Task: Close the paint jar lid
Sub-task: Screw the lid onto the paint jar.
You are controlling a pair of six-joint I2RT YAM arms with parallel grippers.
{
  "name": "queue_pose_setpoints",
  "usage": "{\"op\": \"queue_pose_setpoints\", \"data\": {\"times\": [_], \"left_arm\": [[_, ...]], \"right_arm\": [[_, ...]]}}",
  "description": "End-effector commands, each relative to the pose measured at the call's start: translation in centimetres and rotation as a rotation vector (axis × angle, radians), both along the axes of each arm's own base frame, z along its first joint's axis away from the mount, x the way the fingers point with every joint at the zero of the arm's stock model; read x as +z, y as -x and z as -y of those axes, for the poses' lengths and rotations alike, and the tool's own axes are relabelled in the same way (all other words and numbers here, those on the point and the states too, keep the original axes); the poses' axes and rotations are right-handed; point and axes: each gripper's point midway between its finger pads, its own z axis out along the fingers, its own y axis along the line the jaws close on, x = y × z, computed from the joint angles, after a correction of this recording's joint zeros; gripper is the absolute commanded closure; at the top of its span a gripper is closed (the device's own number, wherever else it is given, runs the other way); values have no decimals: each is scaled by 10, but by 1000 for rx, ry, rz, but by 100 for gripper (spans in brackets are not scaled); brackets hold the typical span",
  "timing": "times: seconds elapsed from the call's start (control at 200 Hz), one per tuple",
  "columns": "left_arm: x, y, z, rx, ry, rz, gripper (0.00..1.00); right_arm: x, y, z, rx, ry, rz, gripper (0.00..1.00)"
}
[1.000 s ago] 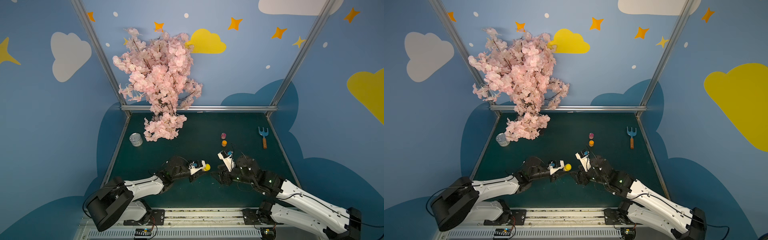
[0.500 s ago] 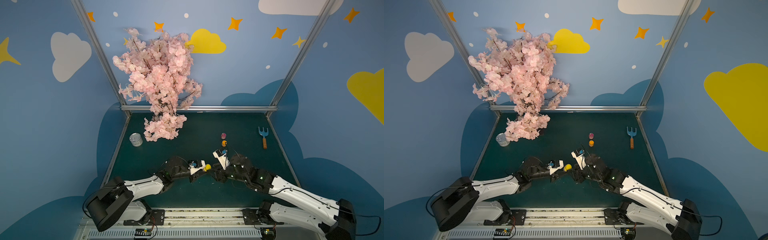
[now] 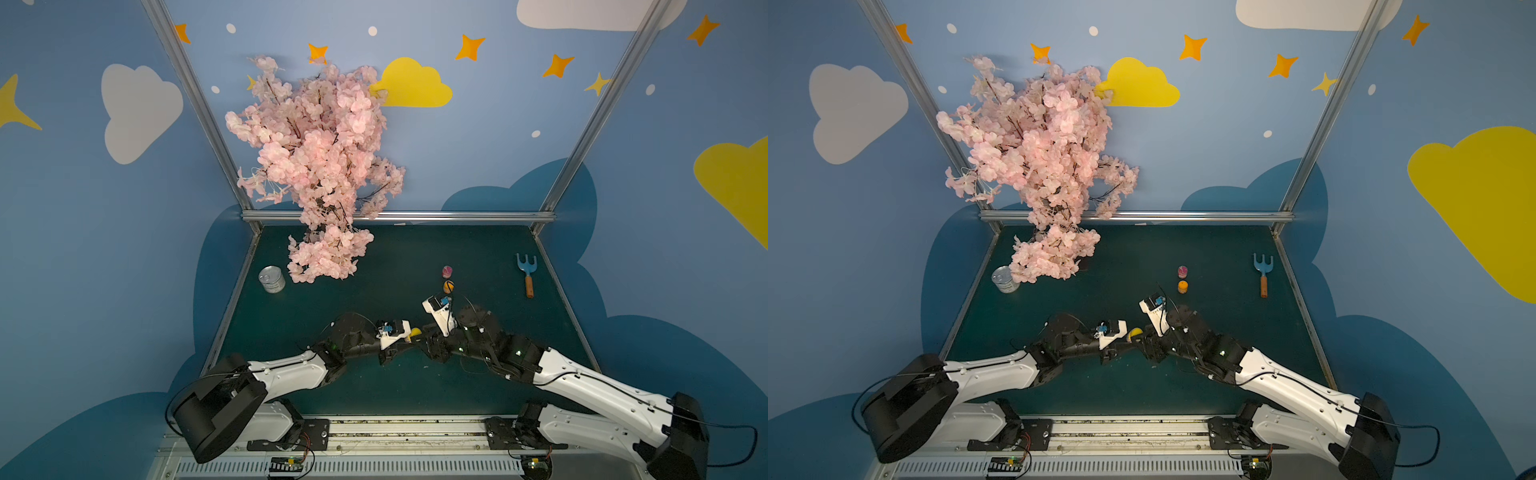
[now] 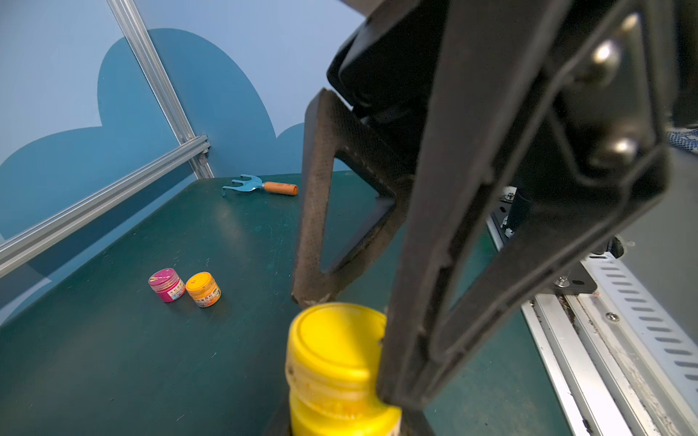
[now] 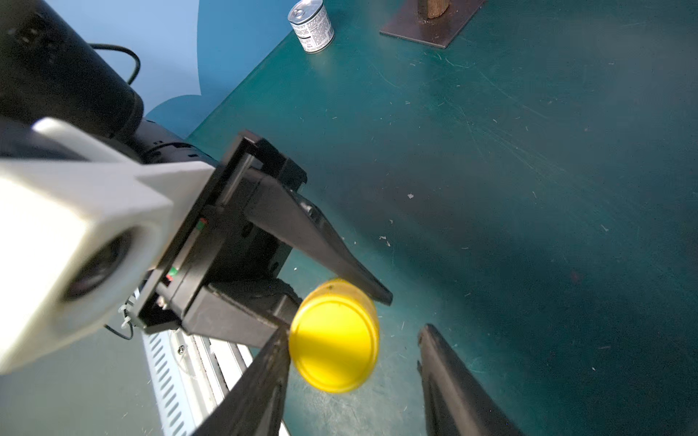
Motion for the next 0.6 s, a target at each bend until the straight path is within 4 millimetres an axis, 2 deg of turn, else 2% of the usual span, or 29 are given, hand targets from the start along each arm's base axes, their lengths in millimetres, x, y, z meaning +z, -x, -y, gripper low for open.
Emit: {"op": "queue_pose_setpoints", "data": {"times": [0.0, 0.135, 0.486, 0.556, 0.596], "left_arm": [[7, -2, 3, -10, 19, 7, 68], [8, -2, 3, -10, 19, 8, 68], [7, -2, 3, -6, 15, 8, 68], [6, -3, 3, -6, 14, 9, 68], [5, -3, 3, -6, 12, 7, 68]], "right_arm": [[20, -5, -7, 7, -41, 36, 46], [20, -5, -9, 13, -44, 34, 47], [19, -4, -13, 27, -41, 16, 61], [20, -4, -13, 26, -41, 20, 61], [20, -4, -12, 26, -41, 24, 58]]}}
